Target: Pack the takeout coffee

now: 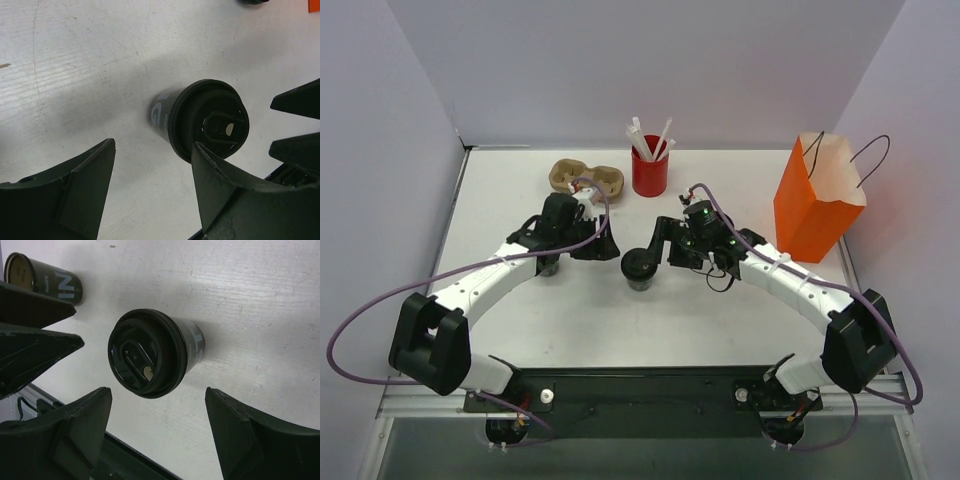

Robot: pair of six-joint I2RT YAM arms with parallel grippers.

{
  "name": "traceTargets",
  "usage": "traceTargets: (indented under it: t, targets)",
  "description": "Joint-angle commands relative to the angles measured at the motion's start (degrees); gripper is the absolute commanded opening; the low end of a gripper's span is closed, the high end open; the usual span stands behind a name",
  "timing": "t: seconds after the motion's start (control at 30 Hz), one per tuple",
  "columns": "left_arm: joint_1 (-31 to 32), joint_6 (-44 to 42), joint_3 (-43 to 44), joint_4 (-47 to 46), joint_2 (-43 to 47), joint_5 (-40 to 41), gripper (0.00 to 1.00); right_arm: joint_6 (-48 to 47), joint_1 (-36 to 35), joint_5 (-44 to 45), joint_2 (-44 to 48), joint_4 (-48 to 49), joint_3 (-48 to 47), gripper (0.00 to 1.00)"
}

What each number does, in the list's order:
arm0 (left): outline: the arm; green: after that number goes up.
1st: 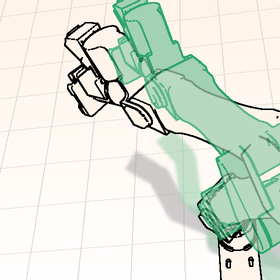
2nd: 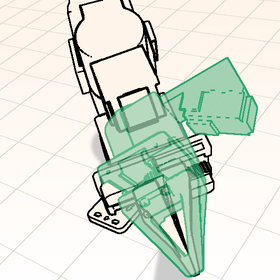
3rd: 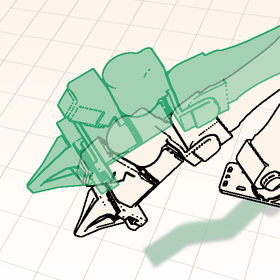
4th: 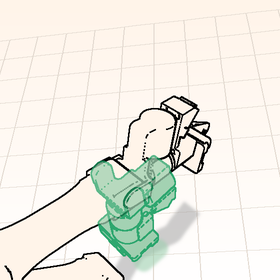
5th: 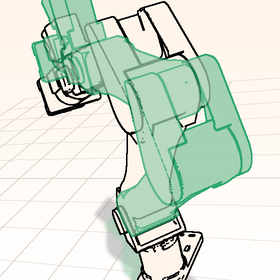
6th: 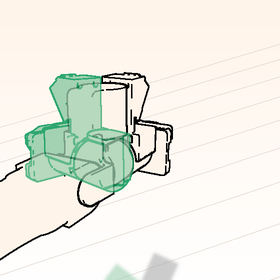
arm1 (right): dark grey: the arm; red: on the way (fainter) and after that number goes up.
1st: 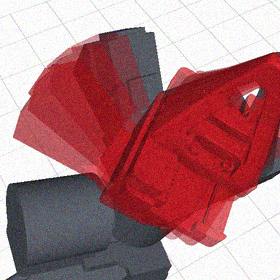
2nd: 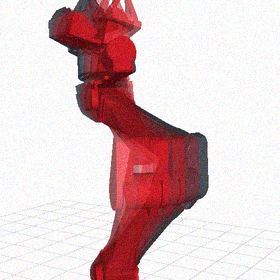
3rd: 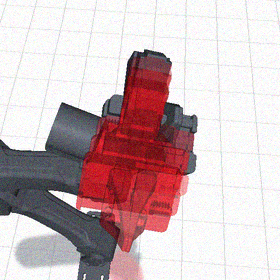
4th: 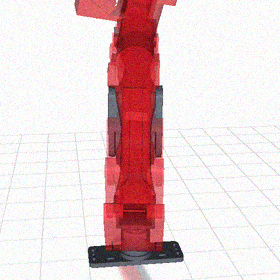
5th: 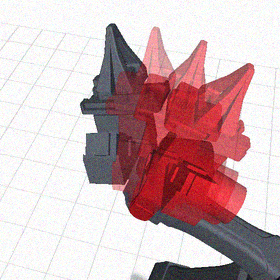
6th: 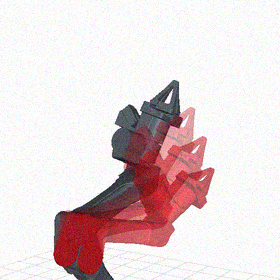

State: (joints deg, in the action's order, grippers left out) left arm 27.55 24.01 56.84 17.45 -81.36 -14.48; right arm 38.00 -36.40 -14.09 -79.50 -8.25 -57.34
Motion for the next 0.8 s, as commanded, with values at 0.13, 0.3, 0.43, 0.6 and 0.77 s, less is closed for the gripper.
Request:
traceTargets:
  t: [0.13,0.3,0.43,0.6,0.77]
  targets:
    - [-2.24,-0.10,-2.17,-2.60,5.77,-1.25,0.72,0.06,0.37,1.35,-5.83,4.21,-4.00,0.75]
    - [-2.68,-0.72,-3.22,-1.90,7.18,-1.25,0.72,-2.22,0.37,1.08,-9.70,3.33,-4.71,0.74]
    - [-2.68,-0.89,-4.19,-2.69,6.83,-2.48,0.72,-5.99,0.37,-0.76,-13.12,1.57,-6.55,0.68]
    - [-2.59,0.07,-5.33,-6.46,5.69,-6.34,0.72,-10.22,0.28,-8.74,-16.91,0.78,-8.75,0.57]
    - [-2.41,0.33,-5.68,-9.62,3.32,-8.19,0.73,-12.42,0.28,-12.98,-18.49,-0.27,-9.63,0.52]
